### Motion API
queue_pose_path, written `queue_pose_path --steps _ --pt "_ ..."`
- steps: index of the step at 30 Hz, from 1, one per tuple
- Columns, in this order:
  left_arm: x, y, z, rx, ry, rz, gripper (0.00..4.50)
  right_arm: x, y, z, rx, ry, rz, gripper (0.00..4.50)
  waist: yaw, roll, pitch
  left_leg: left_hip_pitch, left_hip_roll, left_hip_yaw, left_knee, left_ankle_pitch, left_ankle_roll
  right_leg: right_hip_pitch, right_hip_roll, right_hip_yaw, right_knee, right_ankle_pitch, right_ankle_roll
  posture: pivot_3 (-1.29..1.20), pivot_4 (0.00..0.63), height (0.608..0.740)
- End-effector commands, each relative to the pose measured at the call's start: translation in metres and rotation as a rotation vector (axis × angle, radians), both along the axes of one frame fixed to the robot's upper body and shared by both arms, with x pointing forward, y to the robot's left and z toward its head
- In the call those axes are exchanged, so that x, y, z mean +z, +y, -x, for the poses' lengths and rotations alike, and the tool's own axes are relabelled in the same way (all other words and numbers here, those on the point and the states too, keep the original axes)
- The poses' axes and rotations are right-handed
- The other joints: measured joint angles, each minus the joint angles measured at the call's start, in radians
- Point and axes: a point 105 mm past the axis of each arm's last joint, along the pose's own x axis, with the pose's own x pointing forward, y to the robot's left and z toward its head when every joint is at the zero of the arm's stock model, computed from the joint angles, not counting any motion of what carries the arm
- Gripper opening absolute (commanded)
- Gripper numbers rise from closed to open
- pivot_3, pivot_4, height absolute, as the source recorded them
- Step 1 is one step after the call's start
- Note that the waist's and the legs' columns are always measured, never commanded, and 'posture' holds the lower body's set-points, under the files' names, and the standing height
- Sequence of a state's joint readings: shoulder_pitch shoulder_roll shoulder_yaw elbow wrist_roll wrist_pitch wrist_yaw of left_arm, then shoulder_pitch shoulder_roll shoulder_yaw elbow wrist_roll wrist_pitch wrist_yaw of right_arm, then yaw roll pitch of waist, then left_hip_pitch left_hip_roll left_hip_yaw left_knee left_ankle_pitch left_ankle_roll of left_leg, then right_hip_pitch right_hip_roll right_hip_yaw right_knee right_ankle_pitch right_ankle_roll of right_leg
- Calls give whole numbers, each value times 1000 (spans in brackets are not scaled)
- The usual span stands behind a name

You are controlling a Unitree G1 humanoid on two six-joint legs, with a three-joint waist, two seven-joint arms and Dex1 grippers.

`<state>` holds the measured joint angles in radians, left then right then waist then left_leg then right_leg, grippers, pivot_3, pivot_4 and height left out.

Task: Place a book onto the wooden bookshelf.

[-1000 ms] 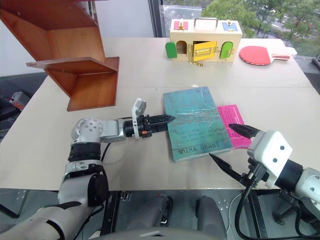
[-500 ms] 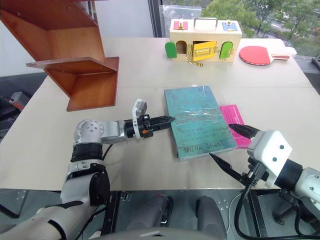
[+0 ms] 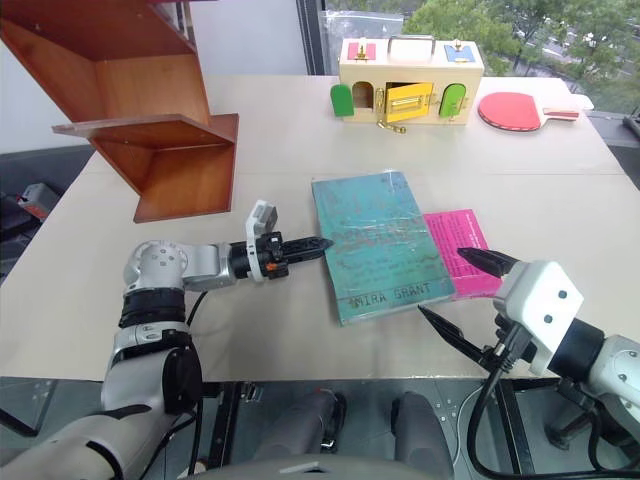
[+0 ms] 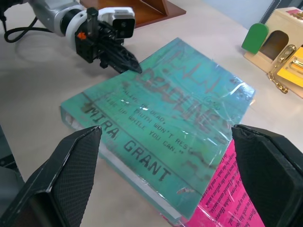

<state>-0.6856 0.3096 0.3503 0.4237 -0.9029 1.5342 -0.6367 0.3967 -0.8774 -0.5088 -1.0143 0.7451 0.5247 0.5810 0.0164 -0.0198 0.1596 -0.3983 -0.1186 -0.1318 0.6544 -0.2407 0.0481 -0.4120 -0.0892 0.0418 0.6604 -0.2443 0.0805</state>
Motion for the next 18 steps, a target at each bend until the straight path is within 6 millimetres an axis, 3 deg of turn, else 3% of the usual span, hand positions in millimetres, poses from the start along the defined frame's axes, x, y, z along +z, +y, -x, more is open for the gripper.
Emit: queue_pose_path --steps 1,4,14,15,17,18 --pt "6 -7 -6 6 -27 23 1803 5 5 3 16 -32 10 4500 1 0 0 0 0 0 0 0 0 0 0 0 0 0 0 0 150 740" --pt "4 -12 -9 6 -7 48 3073 5 5 3 19 -33 12 4500 1 0 0 0 0 0 0 0 0 0 0 0 0 0 0 0 150 740" --pt "1 -31 -15 -9 5 95 3073 6 6 4 20 -34 8 4500 2 0 0 0 0 0 0 0 0 0 0 0 0 0 0 0 150 740" --pt "1 -31 -15 -8 7 98 2578 5 6 4 19 -34 8 4500 1 0 0 0 0 0 0 0 0 0 0 0 0 0 0 0 150 740" --pt "2 -28 -14 -8 8 102 2220 5 6 4 17 -33 6 4500 1 0 0 0 0 0 0 0 0 0 0 0 0 0 0 0 150 740" --pt "3 -26 -14 -9 9 104 1544 5 6 4 16 -33 5 4500 1 0 0 0 0 0 0 0 0 0 0 0 0 0 0 0 150 740"
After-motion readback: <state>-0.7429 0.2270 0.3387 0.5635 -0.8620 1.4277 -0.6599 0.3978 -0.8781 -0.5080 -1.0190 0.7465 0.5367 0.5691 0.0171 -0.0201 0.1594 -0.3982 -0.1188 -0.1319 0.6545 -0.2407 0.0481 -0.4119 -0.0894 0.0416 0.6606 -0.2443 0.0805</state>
